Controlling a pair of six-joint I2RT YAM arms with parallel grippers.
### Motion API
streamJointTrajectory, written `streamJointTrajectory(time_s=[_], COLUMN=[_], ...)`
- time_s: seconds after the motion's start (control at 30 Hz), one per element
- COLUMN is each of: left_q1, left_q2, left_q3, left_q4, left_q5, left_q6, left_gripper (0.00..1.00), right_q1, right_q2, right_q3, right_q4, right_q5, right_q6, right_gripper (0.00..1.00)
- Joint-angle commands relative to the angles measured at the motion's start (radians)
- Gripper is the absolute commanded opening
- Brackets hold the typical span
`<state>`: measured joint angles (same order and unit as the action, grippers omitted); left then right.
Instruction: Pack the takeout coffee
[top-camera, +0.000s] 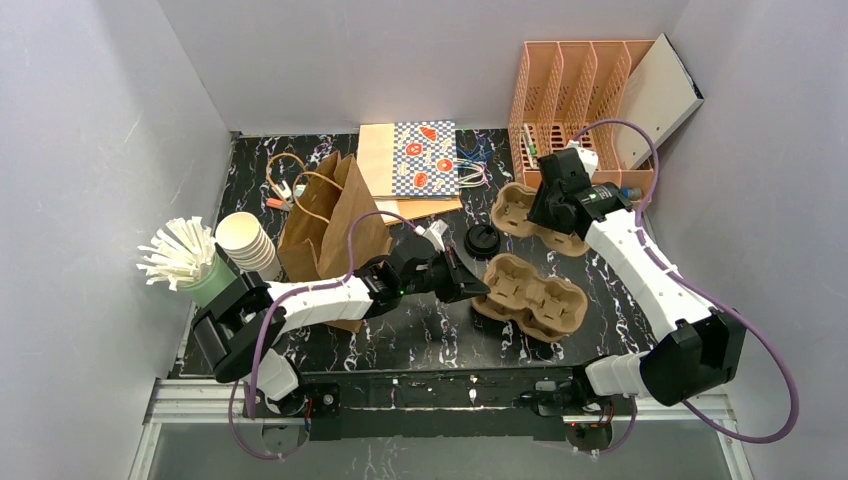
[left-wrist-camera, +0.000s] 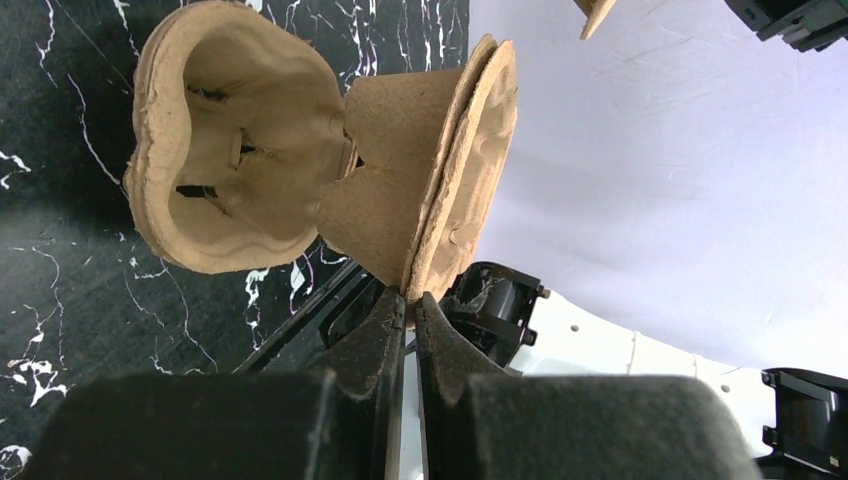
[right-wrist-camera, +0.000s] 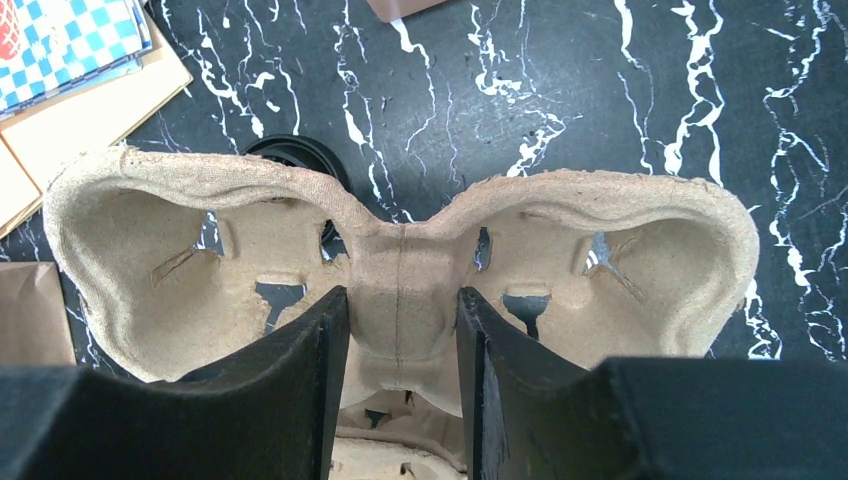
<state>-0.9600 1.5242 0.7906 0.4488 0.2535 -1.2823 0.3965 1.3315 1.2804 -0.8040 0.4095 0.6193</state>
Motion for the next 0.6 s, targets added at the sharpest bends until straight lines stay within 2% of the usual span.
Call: streamJointTrajectory(time_s=[0.0, 0.2, 0.57], left_q1=[-0.006, -0.006, -0.005], left_q2=[-0.043, -0.051, 0.053], left_q3=[-0.023, -0.041, 0.003], left_q4=[0.000, -0.040, -0.081], left_q5=[0.043, 0.013, -0.014], left_q6=[-0.009, 0.021, 0.127], left_gripper=[0.02, 0.02, 0.01], right_q1=[-0.010, -0.013, -0.014], right_q2=[-0.018, -0.032, -0.048], right_q3=[-0.026, -0.044, -0.058], right_q4=[0.047, 0.061, 0.065], right_q5=[-0.039, -0.048, -0.070], right_q6=[-0.023, -0.021, -0.019], right_gripper=[0.48, 0.48, 0.47])
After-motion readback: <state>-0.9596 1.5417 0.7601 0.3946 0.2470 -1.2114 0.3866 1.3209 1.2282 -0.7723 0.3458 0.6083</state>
